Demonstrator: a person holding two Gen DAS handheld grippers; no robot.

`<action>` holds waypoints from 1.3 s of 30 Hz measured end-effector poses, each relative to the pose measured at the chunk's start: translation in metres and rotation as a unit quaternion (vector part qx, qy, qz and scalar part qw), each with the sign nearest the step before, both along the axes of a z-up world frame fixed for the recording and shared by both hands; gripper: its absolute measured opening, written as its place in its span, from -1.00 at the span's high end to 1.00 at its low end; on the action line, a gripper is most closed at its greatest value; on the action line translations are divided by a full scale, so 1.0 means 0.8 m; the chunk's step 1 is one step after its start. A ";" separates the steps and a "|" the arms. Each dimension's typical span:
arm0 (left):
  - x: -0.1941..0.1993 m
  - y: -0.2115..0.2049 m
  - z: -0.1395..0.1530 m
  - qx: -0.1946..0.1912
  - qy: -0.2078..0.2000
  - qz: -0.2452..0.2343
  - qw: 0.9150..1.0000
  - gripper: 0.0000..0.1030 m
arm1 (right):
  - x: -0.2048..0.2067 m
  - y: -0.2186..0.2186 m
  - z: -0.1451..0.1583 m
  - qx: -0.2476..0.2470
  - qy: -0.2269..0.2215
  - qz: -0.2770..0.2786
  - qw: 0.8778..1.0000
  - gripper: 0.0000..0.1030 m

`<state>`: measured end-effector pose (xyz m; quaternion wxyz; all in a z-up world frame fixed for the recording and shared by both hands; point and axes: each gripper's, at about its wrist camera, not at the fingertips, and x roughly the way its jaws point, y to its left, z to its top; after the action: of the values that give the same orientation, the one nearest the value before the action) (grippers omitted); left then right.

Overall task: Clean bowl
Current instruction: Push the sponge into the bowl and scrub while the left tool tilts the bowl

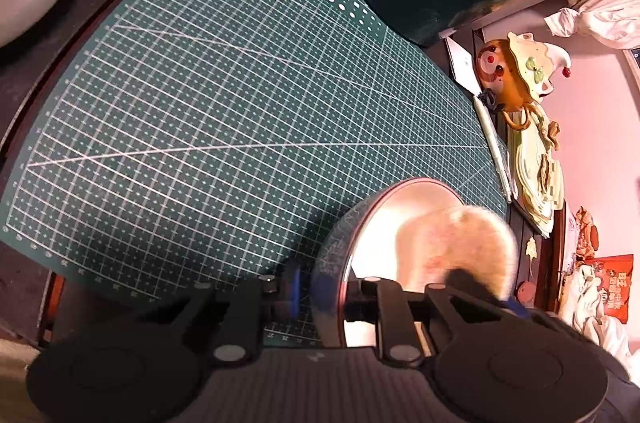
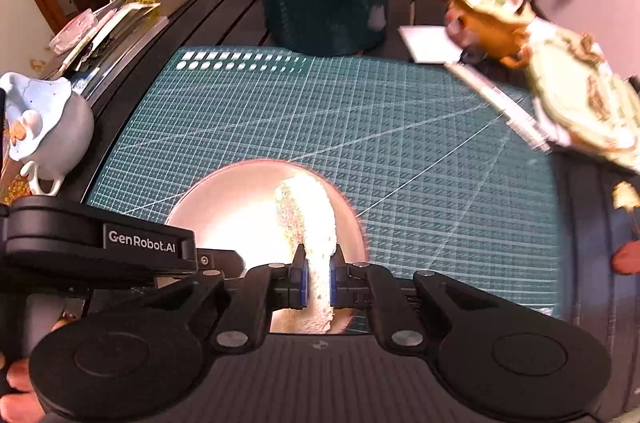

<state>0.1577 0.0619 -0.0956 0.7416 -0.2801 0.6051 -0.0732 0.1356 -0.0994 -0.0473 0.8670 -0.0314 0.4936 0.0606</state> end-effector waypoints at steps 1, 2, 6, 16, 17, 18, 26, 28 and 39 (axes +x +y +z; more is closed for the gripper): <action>0.000 -0.001 0.001 0.004 -0.001 -0.002 1.000 0.65 | -0.004 -0.001 0.009 -0.005 -0.010 0.001 1.000 0.84; 0.000 -0.002 0.001 0.004 -0.002 -0.002 1.000 0.65 | -0.006 -0.001 0.013 -0.007 -0.016 0.000 1.000 0.84; -0.003 -0.001 0.008 -0.002 0.003 0.005 1.000 0.70 | -0.017 -0.016 0.044 -0.001 -0.055 -0.013 0.998 0.83; -0.035 -0.025 0.014 -0.033 0.056 0.024 0.998 0.27 | -0.013 -0.039 0.056 0.038 -0.061 -0.028 0.997 0.83; -0.038 -0.027 0.014 -0.031 0.056 0.026 0.998 0.27 | -0.013 -0.038 0.056 0.039 -0.062 -0.027 0.997 0.83; -0.040 -0.030 0.014 -0.029 0.056 0.027 0.998 0.26 | -0.013 -0.039 0.057 0.041 -0.063 -0.026 0.997 0.83; -0.051 -0.046 0.020 -0.004 0.039 0.030 0.999 0.62 | -0.011 -0.050 0.059 0.056 -0.063 -0.040 0.996 0.82; -0.047 -0.049 0.028 0.017 0.019 0.023 0.999 0.68 | -0.010 -0.051 0.058 0.058 -0.061 -0.041 0.996 0.82; -0.020 -0.025 0.043 0.010 -0.036 0.038 0.999 0.75 | -0.005 -0.054 0.048 0.143 -0.021 -0.001 0.990 0.81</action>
<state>0.1413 0.0423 -0.0609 0.7676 -0.2929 0.5679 -0.0487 0.1317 -0.1423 -0.0088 0.8728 0.0920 0.4617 0.1293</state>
